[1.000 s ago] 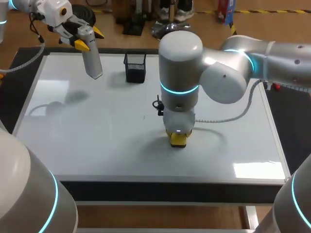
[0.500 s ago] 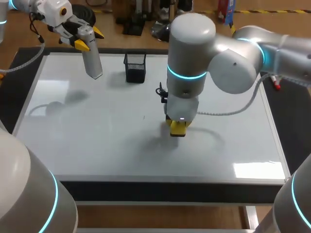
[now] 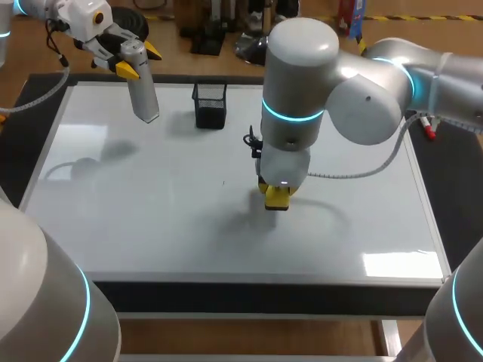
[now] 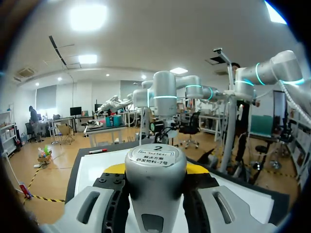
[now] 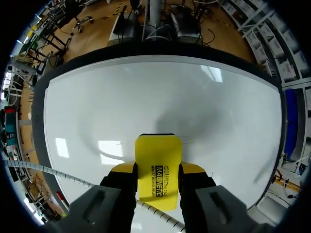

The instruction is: Pick up the inspection probe, press it on each red-marked spot on the whiteboard one by one, put down the probe, pick up the eraser, and wipe off all the red marks.

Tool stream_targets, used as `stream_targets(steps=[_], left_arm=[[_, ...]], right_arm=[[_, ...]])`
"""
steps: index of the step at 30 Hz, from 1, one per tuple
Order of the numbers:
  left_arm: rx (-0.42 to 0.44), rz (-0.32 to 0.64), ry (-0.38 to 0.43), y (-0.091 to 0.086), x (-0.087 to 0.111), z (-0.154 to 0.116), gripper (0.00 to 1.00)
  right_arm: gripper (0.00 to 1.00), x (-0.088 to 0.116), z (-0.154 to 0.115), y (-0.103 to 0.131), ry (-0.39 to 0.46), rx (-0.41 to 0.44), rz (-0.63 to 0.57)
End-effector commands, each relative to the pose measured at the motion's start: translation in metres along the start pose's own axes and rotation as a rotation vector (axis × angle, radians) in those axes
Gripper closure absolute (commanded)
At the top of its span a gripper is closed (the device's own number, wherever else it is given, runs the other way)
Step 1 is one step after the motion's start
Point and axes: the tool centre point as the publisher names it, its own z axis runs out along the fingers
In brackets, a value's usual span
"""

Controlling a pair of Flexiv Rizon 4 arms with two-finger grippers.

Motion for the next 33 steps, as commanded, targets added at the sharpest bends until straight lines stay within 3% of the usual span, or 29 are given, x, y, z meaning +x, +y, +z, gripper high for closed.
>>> stream_targets(steps=[1, 5, 22, 33], left_arm=[[0.002, 0.001, 0.005, 0.000, -0.002, -0.002, 1.00], [0.002, 0.001, 0.005, 0.000, -0.002, -0.002, 1.00], [0.002, 0.001, 0.005, 0.000, -0.002, -0.002, 1.00], [0.002, 0.001, 0.005, 0.000, -0.002, -0.002, 1.00]], right_arm=[[1.00, 0.002, -0.001, 0.000, 0.000, 0.003, -0.002], [1.00, 0.001, 0.001, -0.003, 0.005, 0.000, -0.007], [1.00, -0.003, 0.005, -0.115, 0.009, 0.010, -0.042], [1.00, -0.016, 0.010, -0.170, 0.033, 0.000, -0.057]])
